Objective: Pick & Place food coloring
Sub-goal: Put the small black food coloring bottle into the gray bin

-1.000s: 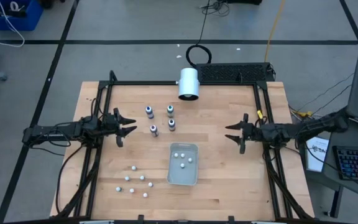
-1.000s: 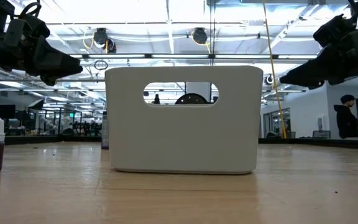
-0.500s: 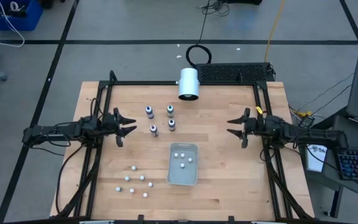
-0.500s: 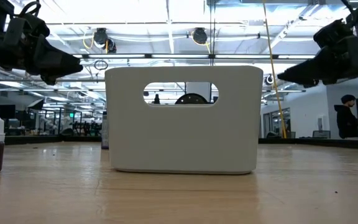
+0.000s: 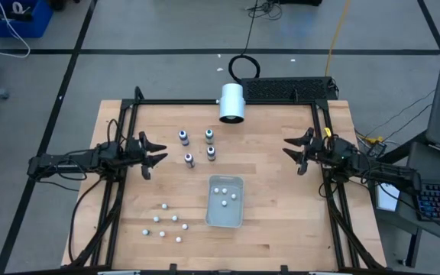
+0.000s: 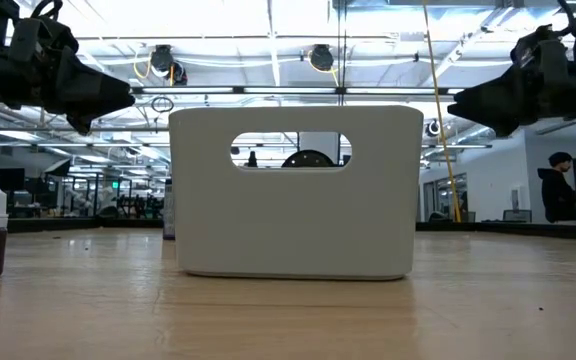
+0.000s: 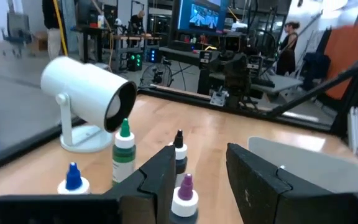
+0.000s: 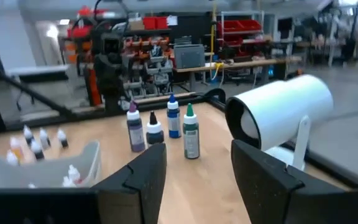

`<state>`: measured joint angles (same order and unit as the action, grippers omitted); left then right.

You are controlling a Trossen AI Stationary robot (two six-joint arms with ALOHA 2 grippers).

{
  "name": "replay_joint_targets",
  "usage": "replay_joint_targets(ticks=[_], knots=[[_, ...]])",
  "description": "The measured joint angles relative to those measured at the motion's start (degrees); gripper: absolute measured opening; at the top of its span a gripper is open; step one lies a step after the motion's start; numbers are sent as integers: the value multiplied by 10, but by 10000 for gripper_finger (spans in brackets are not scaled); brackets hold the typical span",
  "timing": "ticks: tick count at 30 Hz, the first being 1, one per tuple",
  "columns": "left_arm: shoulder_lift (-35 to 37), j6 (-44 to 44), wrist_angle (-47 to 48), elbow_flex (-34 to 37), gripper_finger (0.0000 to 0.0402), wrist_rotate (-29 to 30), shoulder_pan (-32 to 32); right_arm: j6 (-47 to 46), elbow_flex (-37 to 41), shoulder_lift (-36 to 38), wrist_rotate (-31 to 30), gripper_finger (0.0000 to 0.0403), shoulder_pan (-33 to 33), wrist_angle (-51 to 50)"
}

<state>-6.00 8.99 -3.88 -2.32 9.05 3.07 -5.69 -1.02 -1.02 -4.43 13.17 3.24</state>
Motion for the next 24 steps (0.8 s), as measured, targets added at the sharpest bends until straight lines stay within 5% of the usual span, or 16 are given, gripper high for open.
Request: replay_joint_targets(ticks=[7, 10, 13, 16, 24], knots=[[0, 69, 6, 0, 147, -13, 0, -30, 1, 0, 0, 169, 0, 0], [-10, 99, 68, -27, 147, -50, 0, -30, 1, 0, 0, 169, 0, 1], [-53, 151, 135, -86, 149, -25, 0, -30, 1, 0, 0, 169, 0, 1], [-133, 206, 188, -166, 160, -20, -4, -30, 1, 0, 0, 169, 0, 1], [-443, 260, 425, -416, 171, -121, -90, -30, 1, 0, 0, 169, 0, 1]])
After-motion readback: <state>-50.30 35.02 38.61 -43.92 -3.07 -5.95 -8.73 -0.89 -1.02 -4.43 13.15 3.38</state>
